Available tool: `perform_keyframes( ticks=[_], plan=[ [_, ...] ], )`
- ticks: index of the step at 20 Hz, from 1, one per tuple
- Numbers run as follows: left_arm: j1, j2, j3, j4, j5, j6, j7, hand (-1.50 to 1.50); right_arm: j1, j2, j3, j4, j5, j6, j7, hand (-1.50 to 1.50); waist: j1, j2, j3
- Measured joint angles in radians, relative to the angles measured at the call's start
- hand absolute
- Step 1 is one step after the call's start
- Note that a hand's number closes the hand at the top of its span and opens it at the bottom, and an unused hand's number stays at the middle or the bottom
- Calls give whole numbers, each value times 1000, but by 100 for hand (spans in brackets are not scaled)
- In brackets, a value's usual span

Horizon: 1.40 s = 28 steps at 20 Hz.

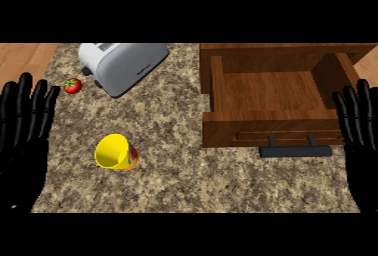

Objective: Pick up the cup, place it into the drawer and close the drawer

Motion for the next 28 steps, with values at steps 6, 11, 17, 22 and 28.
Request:
perform_keyframes(
  ticks=[6, 11, 17, 22, 28],
  plan=[
    [6, 86, 29, 38, 171, -187, -32, -150, 8, 0, -1, 18, -5, 14, -35, -150, 11, -15, -17],
    [28, 92, 68, 136, 365, -245, 66, -150, -25, -43, 12, 55, -53, 83, 49, -150, 16, -16, -20],
    [22, 105, 112, 261, 429, -310, 67, -150, -98, -50, -2, 120, -77, 106, 87, -150, 15, -18, -21],
    [-18, 127, 150, 433, 388, -354, 8, -150, -145, -57, -19, 171, -77, 118, 78, -150, 14, -17, -21],
    [-43, 134, 168, 629, 298, -390, -100, -150, -181, -64, -31, 184, -81, 133, 84, -150, 12, -18, -21]
  ],
)
